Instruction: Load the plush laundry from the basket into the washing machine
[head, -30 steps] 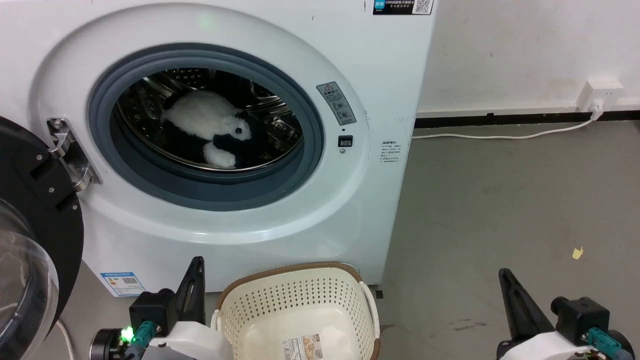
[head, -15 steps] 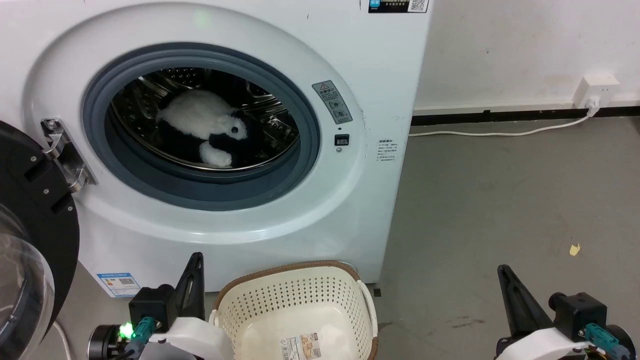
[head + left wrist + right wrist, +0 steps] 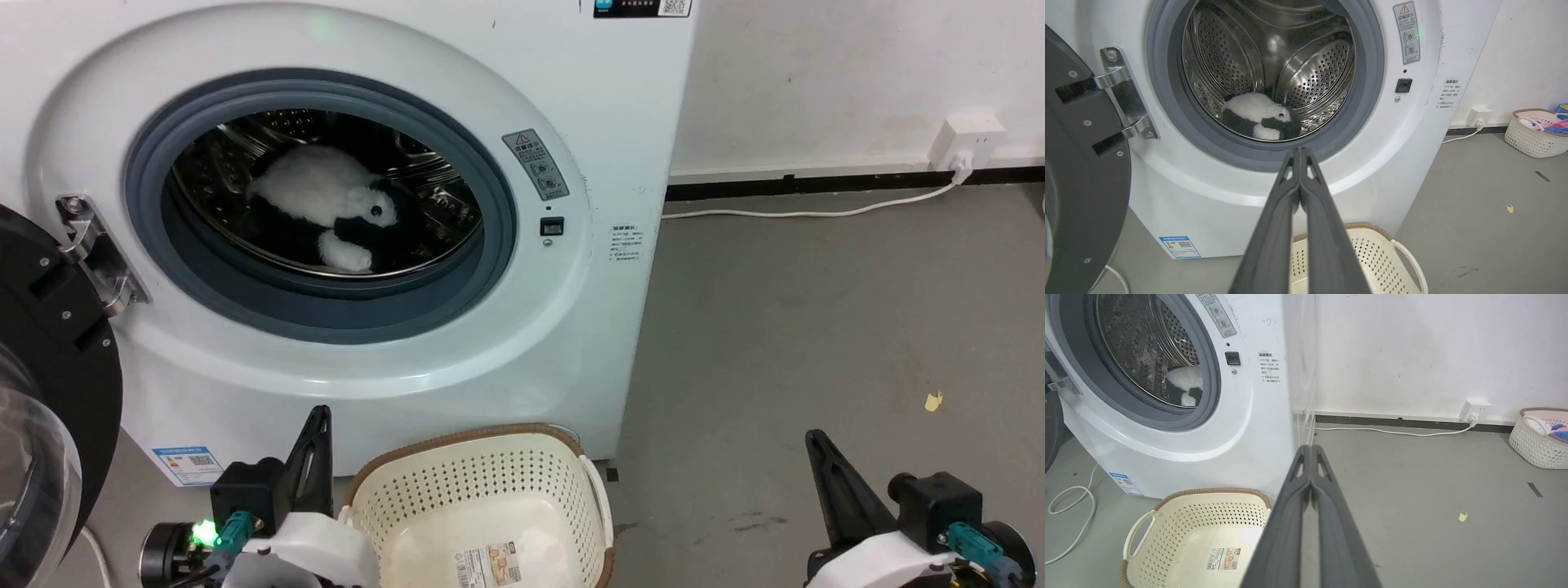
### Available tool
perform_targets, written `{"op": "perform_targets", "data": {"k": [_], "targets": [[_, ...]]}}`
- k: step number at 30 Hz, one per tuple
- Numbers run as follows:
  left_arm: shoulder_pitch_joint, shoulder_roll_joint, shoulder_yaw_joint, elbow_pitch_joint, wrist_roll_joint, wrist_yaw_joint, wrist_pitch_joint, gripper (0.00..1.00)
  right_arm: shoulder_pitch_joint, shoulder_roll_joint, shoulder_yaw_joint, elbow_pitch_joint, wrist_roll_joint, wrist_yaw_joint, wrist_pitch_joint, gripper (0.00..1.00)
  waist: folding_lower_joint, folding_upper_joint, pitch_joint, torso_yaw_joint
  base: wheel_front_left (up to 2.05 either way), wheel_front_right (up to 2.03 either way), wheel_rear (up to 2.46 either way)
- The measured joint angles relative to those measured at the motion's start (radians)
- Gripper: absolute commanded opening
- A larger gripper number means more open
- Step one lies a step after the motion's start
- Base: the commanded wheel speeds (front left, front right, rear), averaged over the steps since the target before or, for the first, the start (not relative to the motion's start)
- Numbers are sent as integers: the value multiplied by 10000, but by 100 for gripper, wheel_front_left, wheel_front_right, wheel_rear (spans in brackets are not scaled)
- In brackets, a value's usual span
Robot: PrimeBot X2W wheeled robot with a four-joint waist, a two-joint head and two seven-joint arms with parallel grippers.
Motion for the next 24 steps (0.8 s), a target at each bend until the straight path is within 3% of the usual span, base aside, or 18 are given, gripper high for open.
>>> {"op": "perform_targets", "data": {"k": [24], "targets": [[28,-261,385,-497,625,-198,556,0,-202,0,35,-270,-393,0,345,0,0,0,93,-162,0,0,0]]}}
